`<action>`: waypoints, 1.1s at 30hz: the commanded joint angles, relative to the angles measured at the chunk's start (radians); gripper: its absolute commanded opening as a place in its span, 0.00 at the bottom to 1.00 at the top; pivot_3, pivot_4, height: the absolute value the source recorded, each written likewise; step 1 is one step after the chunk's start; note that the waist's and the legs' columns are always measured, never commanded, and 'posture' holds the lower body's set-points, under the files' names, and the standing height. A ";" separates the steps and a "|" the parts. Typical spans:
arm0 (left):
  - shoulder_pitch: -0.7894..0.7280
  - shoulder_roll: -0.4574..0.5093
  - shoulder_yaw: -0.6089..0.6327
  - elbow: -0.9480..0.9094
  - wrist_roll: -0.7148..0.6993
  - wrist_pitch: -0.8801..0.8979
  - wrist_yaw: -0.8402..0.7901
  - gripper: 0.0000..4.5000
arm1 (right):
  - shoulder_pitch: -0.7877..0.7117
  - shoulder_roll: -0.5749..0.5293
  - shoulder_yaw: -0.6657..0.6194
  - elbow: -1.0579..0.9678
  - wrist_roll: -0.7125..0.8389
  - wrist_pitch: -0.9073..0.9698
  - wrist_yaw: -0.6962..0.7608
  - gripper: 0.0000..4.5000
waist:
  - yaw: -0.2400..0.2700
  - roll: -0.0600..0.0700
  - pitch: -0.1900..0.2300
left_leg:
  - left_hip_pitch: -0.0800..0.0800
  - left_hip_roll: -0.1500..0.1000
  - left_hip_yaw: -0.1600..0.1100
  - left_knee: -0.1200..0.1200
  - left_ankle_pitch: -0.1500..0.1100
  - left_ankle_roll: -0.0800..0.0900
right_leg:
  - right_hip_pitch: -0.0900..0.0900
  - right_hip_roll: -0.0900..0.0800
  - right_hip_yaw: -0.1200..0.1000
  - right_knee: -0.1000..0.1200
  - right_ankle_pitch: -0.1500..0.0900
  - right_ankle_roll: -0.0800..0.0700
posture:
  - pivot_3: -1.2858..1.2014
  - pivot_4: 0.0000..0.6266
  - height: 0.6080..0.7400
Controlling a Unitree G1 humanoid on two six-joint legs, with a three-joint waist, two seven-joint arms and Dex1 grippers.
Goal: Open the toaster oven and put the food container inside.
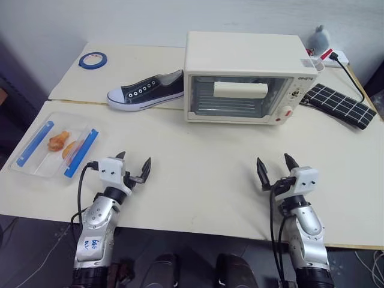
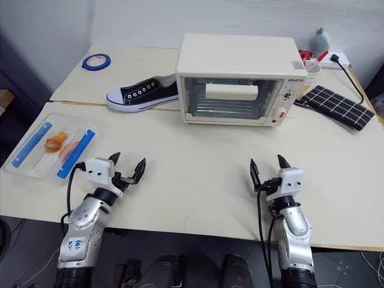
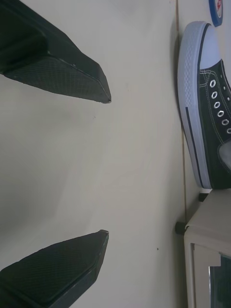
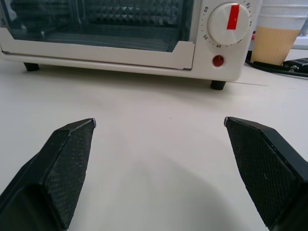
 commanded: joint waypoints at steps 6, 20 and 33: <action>-0.025 0.092 0.046 -0.135 -0.262 0.064 -0.257 1.00 | -0.083 -0.120 0.017 -0.131 0.206 0.136 0.225 1.00 | -0.007 0.000 0.000 | -0.001 0.001 0.002 0.000 0.000 0.000 | -0.002 0.000 0.002 0.001 0.000 0.000 | 0.52 0.24 1.00; -0.269 0.336 0.092 -0.113 -0.620 0.349 -0.574 1.00 | -0.532 -0.318 0.002 0.232 0.254 0.224 0.545 1.00 | -0.024 0.002 0.002 | -0.003 0.005 0.004 0.012 -0.005 0.000 | -0.002 0.005 0.003 0.003 0.001 -0.002 | 0.52 0.24 1.00; -0.302 0.265 0.022 -0.122 -0.590 0.358 -0.565 1.00 | -0.687 -0.268 0.015 0.326 0.243 0.203 0.622 1.00 | -0.026 0.002 0.002 | -0.003 0.009 0.006 0.013 -0.006 -0.002 | -0.003 0.008 0.006 0.002 0.001 -0.003 | 0.52 0.24 1.00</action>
